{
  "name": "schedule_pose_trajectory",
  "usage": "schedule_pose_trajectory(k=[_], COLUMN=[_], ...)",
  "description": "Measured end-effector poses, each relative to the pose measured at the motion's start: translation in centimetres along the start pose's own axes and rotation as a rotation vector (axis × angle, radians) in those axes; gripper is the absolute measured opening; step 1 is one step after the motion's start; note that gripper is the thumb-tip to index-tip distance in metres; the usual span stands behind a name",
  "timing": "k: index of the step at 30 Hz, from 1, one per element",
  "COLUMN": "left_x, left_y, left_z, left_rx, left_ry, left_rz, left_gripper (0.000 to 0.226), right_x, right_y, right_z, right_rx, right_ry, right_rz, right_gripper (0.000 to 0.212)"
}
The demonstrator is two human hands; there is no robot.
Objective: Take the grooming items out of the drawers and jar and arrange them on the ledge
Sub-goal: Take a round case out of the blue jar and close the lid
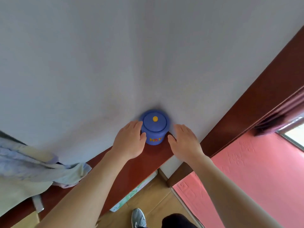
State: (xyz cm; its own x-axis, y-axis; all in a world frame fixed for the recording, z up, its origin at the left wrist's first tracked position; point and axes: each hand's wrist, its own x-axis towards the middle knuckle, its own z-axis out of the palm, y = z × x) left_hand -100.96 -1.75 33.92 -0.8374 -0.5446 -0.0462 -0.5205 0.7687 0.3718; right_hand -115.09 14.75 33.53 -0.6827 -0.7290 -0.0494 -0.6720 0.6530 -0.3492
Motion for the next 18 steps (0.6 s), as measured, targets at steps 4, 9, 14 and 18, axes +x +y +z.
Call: schedule_pose_trajectory(k=[4,9,14,18], left_x=[2.9,6.3,9.5,11.3], left_y=[0.1,0.9,1.6,1.7], left_z=[-0.2,0.4,1.7,3.1], left_rx=[-0.014,-0.011,-0.015,-0.004], left_ry=[-0.050,-0.120,-0.161,-0.197], left_rz=[0.032,0.039,0.048,0.053], left_gripper=[0.055,0.058,0.054,0.050], right_x=[1.7,4.5,6.3,7.4], right_y=[0.0,0.8,1.3,1.7], right_z=[1.0,2.8,4.2,5.1], right_rx=[0.052,0.152,0.343,0.428], right_ry=[-0.036,-0.077,-0.088,-0.086], right_rz=[0.041,0.016,0.058,0.065], right_gripper=[0.057,0.072,0.088,0.092])
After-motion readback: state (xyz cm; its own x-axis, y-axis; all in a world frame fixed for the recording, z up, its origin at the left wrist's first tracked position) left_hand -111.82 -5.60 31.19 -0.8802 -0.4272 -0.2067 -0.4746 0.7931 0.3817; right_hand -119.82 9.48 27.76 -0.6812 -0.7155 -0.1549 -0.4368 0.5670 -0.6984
